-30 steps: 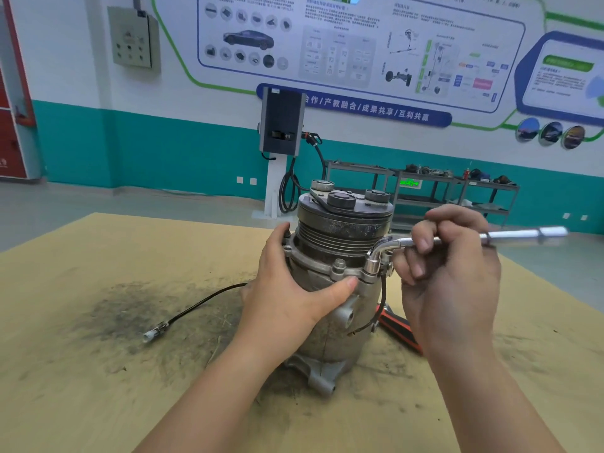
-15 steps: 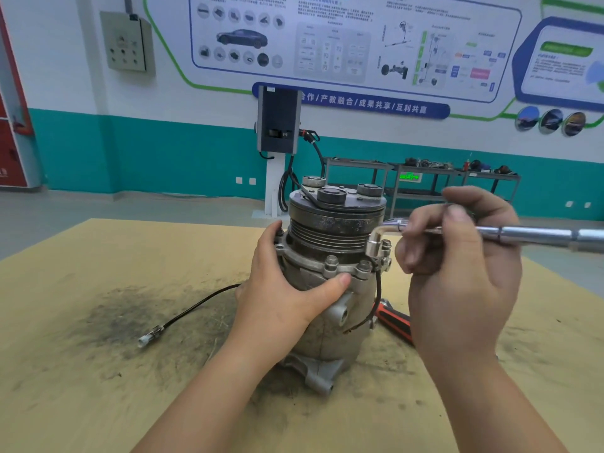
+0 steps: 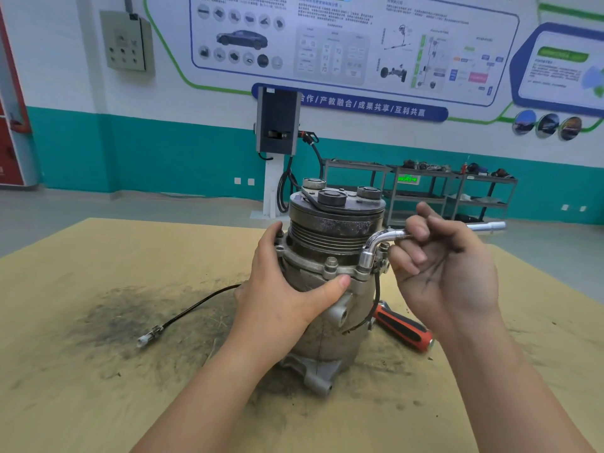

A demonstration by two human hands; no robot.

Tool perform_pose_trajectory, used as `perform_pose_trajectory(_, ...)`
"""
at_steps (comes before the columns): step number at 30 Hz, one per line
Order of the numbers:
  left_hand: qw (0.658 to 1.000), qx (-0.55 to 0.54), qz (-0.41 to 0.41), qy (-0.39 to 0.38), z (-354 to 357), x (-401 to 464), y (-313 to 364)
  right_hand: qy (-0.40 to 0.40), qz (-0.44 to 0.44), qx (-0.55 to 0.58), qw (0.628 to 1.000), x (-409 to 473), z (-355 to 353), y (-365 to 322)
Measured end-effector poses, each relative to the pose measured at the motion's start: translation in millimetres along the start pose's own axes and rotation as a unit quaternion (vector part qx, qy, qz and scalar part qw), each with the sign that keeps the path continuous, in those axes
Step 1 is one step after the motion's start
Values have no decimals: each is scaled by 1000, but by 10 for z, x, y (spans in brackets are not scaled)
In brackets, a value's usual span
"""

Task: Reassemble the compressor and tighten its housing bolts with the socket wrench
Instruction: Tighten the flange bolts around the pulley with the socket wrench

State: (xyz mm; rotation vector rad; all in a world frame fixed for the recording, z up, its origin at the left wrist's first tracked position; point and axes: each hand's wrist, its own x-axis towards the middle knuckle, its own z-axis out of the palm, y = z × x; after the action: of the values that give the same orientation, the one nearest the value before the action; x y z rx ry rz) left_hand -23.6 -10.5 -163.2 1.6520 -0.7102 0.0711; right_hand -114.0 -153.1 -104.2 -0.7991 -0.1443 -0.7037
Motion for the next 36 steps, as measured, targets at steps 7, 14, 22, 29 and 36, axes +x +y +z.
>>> perform_pose_trajectory(7, 1000, 2, -4, -4, -5, -3, 6, -8, 70, 25, 997, 61, -67, -32)
perform_pose_trajectory(14, 1000, 9, -5, -10, -13, -2, 13, -24, 73, -19, 997, 114, -41, -57)
perform_pose_trajectory(22, 1000, 12, -2, -4, -8, -6, 17, -25, 73, -44, 996, 176, 36, -42)
perform_pose_trajectory(29, 1000, 20, 9, 8, -4, 4, 9, 22, -142, -77, 987, -41, 102, 139)
perform_pose_trajectory(36, 999, 20, 13, 28, 13, 5, 3, -75, -431, -390, 810, -368, 233, 484)
